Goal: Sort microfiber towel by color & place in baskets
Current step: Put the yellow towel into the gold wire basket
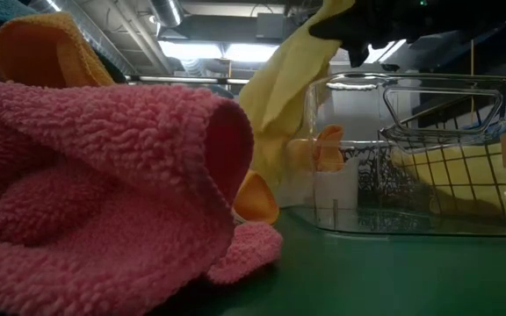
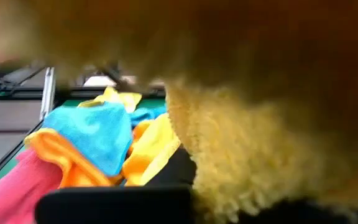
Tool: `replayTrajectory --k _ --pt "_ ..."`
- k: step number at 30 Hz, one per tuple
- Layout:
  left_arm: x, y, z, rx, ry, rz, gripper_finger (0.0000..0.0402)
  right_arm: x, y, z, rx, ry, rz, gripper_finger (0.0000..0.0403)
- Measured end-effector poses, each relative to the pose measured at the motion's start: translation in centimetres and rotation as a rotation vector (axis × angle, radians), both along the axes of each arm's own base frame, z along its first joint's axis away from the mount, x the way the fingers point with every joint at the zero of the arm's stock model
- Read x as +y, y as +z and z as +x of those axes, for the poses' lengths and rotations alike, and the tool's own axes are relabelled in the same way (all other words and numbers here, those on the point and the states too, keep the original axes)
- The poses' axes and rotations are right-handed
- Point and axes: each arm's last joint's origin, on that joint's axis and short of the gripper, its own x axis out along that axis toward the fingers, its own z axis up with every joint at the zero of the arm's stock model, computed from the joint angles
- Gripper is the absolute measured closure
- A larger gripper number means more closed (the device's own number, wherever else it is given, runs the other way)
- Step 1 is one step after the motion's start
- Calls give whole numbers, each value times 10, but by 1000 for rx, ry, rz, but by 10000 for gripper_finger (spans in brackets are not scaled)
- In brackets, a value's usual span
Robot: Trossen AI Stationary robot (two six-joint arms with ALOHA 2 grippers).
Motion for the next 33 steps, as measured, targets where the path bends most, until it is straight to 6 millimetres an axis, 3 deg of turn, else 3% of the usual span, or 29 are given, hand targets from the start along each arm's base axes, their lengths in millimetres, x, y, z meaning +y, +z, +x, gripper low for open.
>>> replayTrajectory --k 4,13,19,25,29,33 --pt "-1 1 -5 21 11 -16 319 0 15 -7 81 -1 40 372" --pt "1 7 -40 231 10 -18 272 -1 66 -38 326 -49 164 390" --pt "1 0 -59 407 51 -68 277 0 101 -64 420 -22 285 394" --pt "-2 -2 -64 452 64 -78 294 1 134 -94 503 5 385 390" --pt "-5 -2 -64 455 53 -78 304 1 149 -117 576 -20 423 394" --pt "-10 -4 -68 494 43 -72 310 1 152 -136 690 -52 459 397"
